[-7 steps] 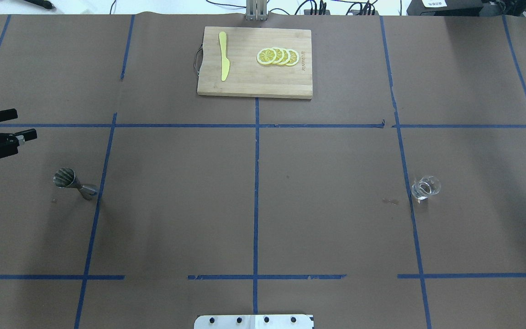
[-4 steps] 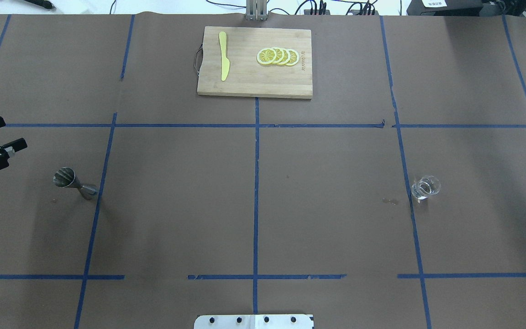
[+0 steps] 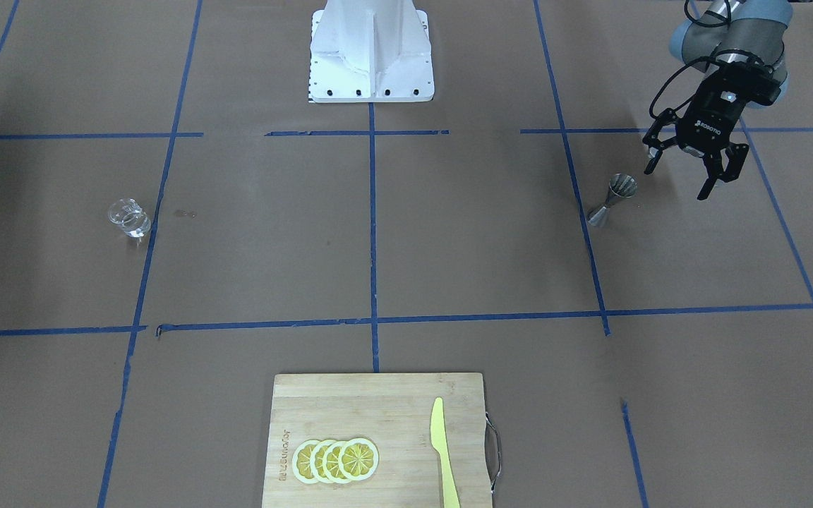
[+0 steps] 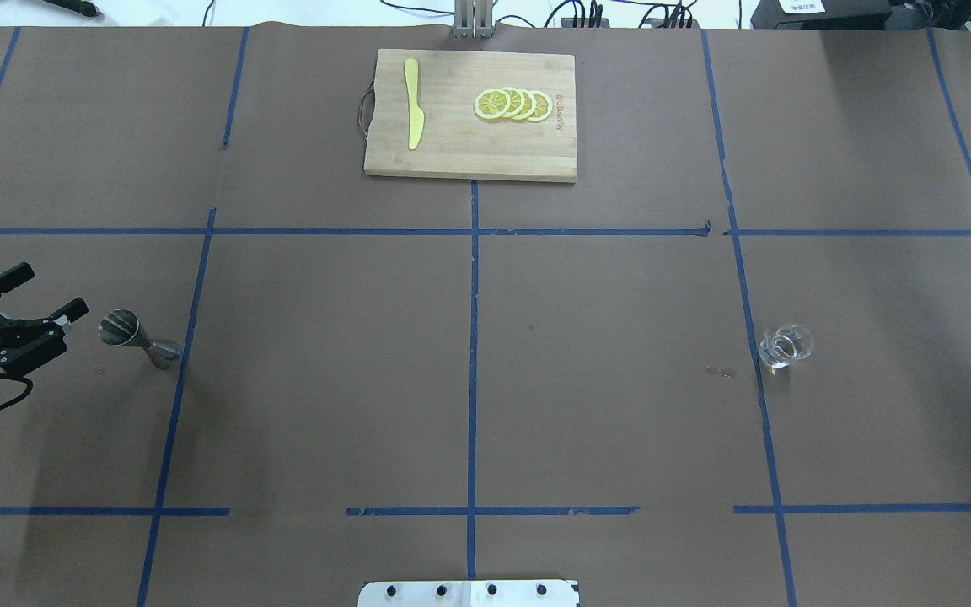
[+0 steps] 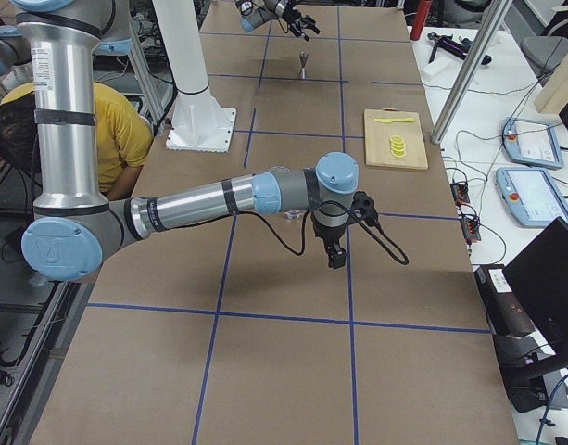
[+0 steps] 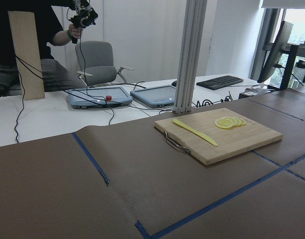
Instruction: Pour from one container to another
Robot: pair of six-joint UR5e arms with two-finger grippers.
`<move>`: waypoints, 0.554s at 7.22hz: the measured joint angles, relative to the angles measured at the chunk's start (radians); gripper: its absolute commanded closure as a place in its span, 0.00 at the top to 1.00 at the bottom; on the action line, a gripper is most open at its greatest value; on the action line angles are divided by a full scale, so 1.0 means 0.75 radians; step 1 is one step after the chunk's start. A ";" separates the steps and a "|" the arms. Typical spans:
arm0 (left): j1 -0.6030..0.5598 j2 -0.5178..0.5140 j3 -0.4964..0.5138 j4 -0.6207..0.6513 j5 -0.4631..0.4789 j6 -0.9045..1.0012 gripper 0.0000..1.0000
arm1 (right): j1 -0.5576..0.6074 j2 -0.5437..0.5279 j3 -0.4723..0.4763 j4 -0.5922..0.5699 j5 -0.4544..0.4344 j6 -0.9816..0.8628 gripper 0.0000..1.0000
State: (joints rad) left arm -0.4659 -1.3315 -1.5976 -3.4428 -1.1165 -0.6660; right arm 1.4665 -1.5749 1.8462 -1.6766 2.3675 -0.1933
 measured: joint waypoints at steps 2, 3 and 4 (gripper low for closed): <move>0.155 0.005 -0.003 0.012 0.210 0.000 0.99 | 0.000 -0.001 0.001 0.000 0.001 0.000 1.00; 0.226 0.005 -0.009 0.016 0.298 0.000 0.99 | 0.000 -0.001 0.001 0.000 0.001 0.000 1.00; 0.267 0.004 -0.023 0.019 0.347 0.000 0.99 | 0.000 -0.002 0.000 0.000 0.000 -0.001 1.00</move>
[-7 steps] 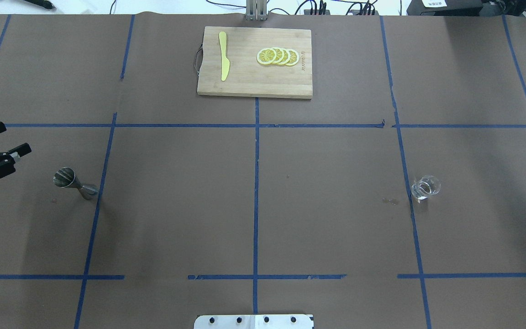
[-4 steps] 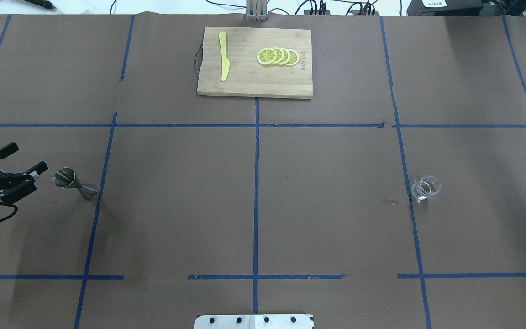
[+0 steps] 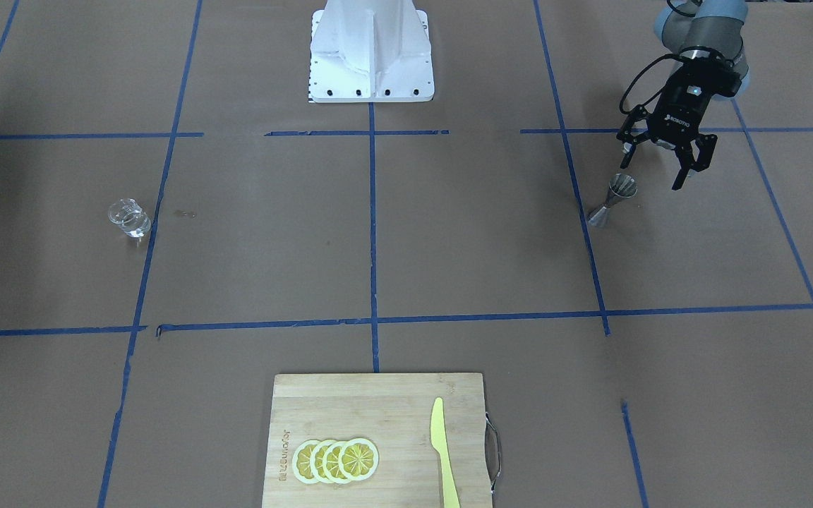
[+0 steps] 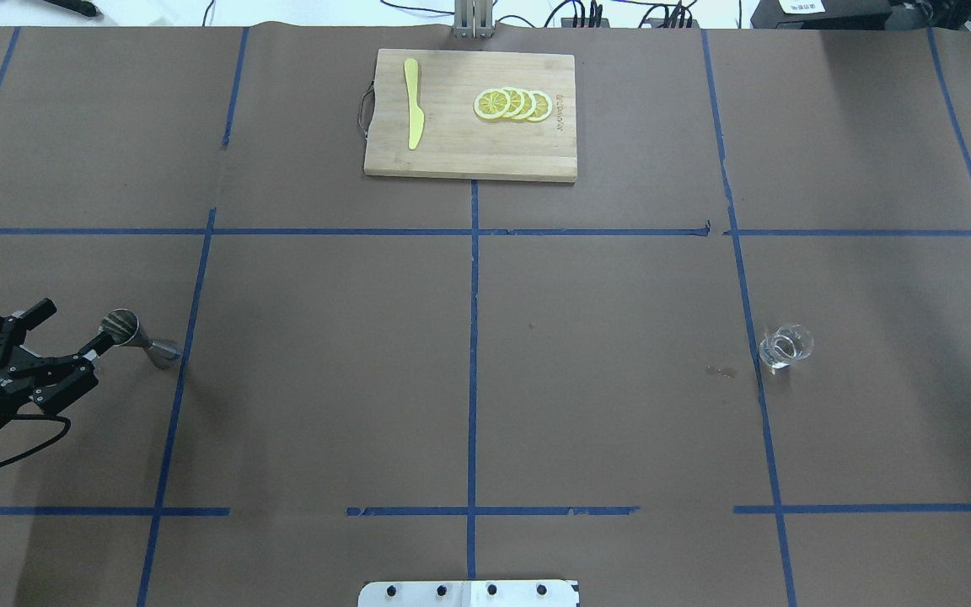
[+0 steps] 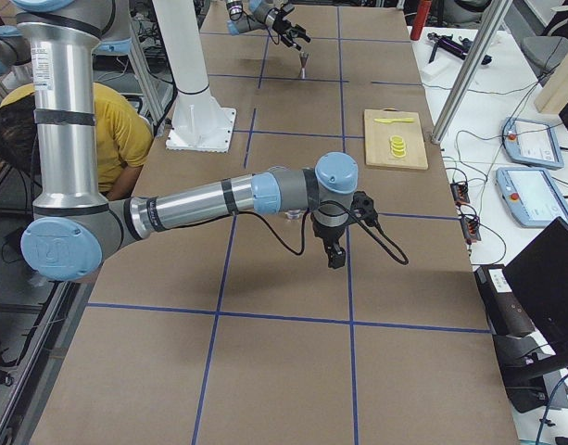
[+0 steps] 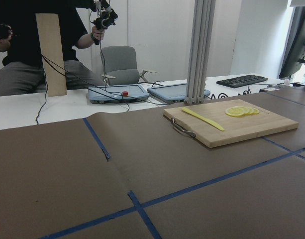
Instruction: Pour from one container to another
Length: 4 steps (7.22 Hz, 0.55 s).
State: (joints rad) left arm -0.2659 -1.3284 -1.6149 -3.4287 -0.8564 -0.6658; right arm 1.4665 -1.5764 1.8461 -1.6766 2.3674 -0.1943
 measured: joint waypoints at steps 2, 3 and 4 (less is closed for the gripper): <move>0.052 -0.008 -0.019 0.039 0.074 0.000 0.99 | 0.000 -0.002 -0.001 0.000 0.001 -0.001 1.00; 0.078 -0.014 -0.018 0.068 0.114 0.000 0.99 | 0.000 -0.002 -0.003 0.000 0.001 -0.001 1.00; 0.099 -0.022 -0.015 0.087 0.148 0.000 0.99 | 0.000 -0.003 -0.004 -0.001 0.000 -0.002 1.00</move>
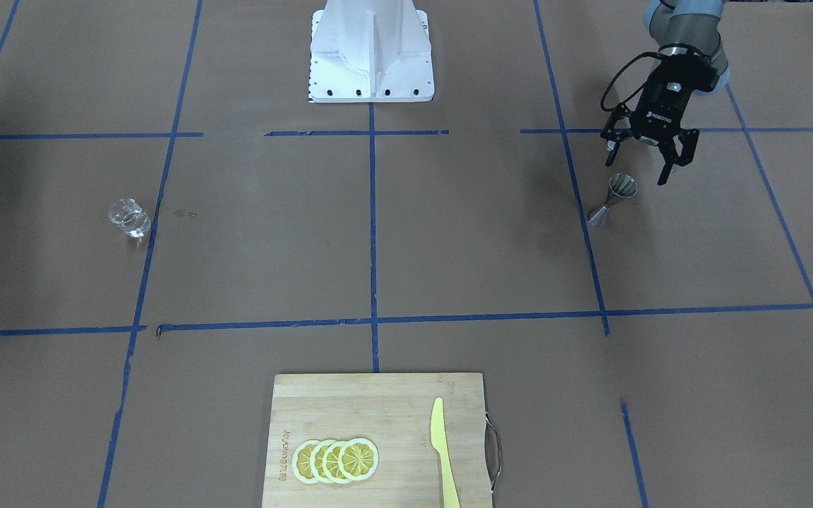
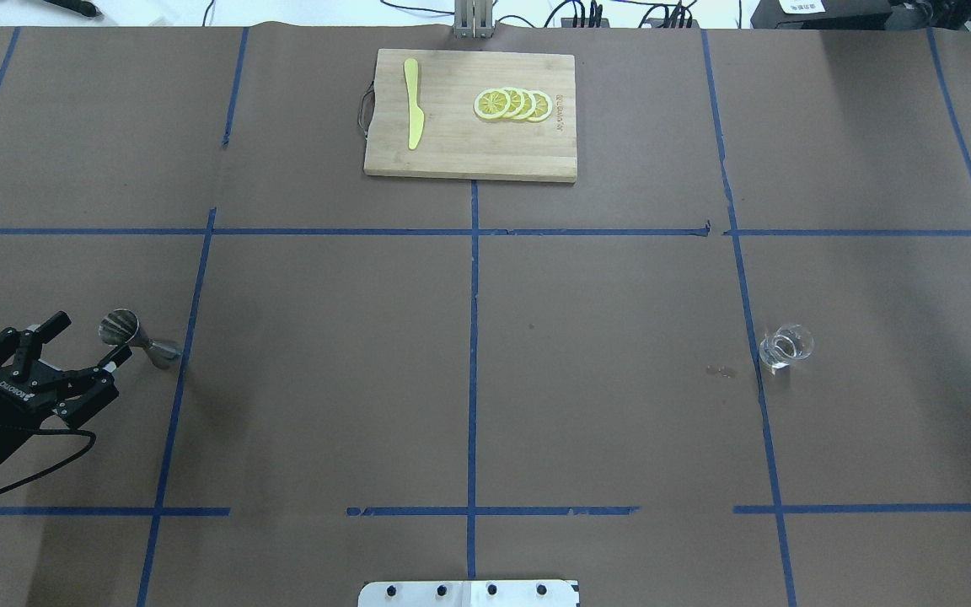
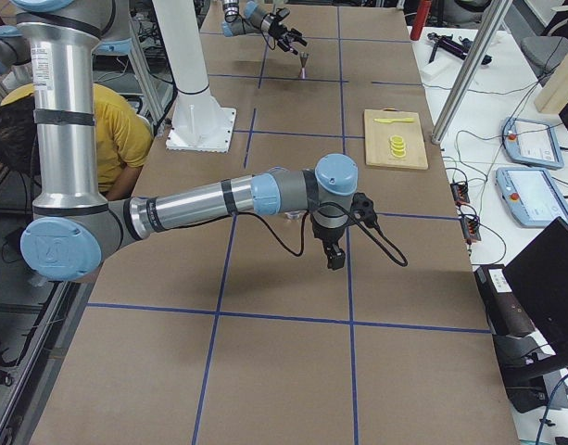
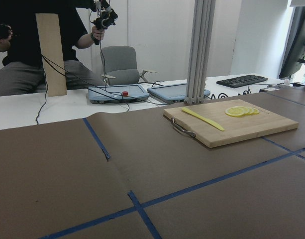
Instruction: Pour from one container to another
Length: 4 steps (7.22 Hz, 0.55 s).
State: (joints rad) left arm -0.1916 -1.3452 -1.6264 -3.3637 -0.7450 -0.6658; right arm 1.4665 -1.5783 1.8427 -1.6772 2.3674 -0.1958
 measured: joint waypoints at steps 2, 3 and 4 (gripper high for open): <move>0.022 -0.032 0.003 0.058 0.054 0.000 0.99 | 0.000 -0.003 -0.003 -0.001 -0.001 -0.001 1.00; 0.028 -0.053 0.006 0.074 0.065 -0.002 1.00 | 0.000 -0.004 -0.004 -0.001 -0.001 -0.001 1.00; 0.033 -0.077 0.022 0.080 0.079 -0.008 1.00 | 0.000 -0.004 -0.004 0.000 -0.001 -0.002 1.00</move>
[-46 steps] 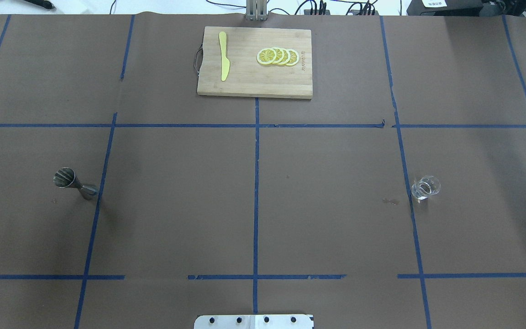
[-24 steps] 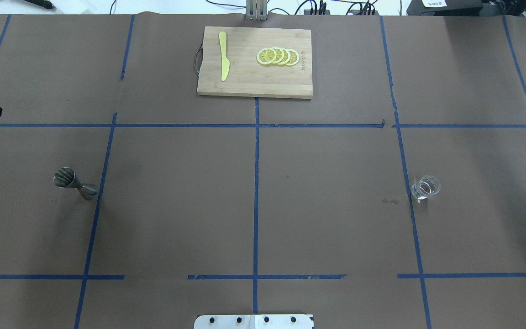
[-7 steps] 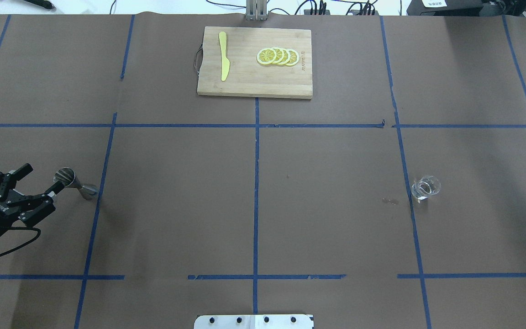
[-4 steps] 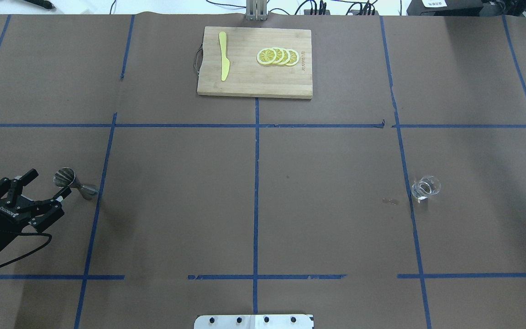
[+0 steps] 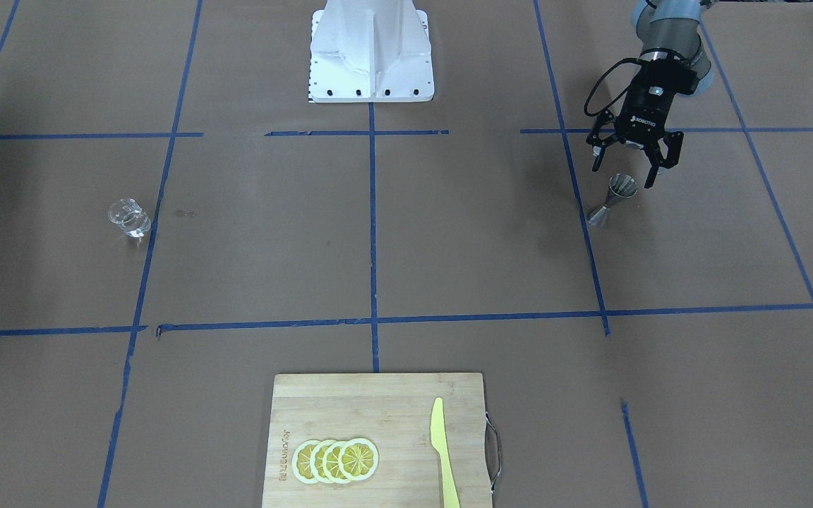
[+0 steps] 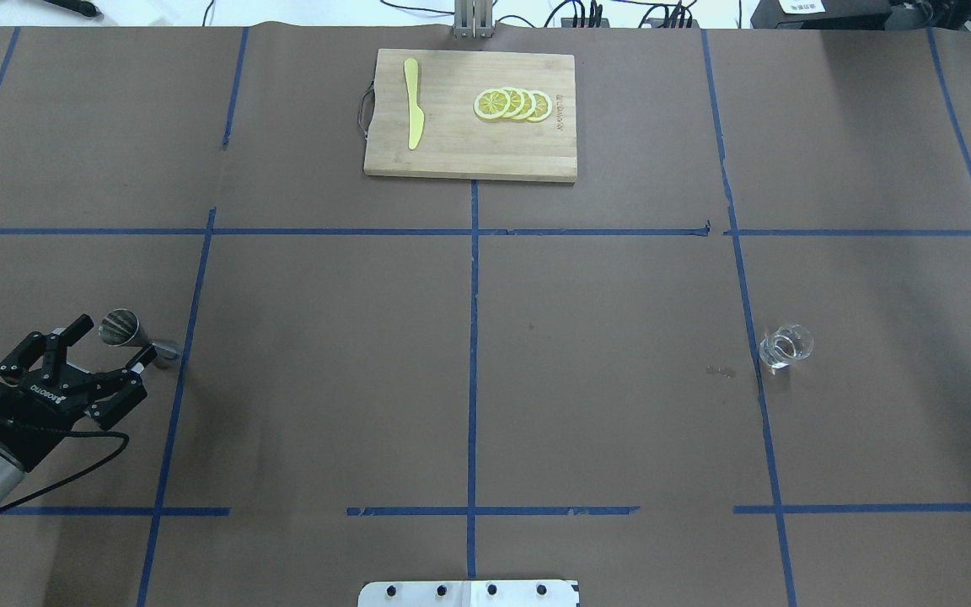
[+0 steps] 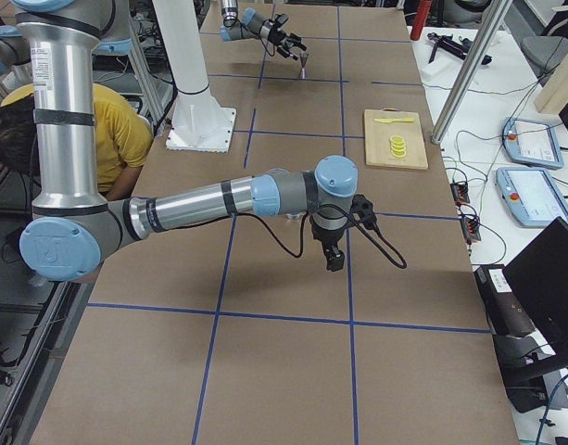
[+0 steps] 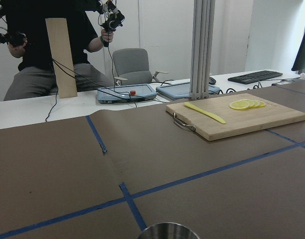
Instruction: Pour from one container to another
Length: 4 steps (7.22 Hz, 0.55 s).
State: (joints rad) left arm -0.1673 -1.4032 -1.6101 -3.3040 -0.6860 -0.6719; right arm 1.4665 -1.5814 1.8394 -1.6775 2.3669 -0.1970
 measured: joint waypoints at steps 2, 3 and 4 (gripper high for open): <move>0.008 -0.025 0.037 0.003 0.030 -0.019 1.00 | 0.000 0.000 0.004 0.000 0.000 -0.001 1.00; 0.011 -0.032 0.058 0.004 0.036 -0.036 1.00 | 0.001 -0.001 0.007 0.000 0.000 -0.001 1.00; 0.011 -0.039 0.079 0.005 0.040 -0.053 1.00 | 0.002 -0.003 0.012 0.001 0.000 -0.001 1.00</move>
State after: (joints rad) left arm -0.1586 -1.4321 -1.5509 -3.3002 -0.6561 -0.7118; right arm 1.4678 -1.5834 1.8486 -1.6768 2.3669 -0.1976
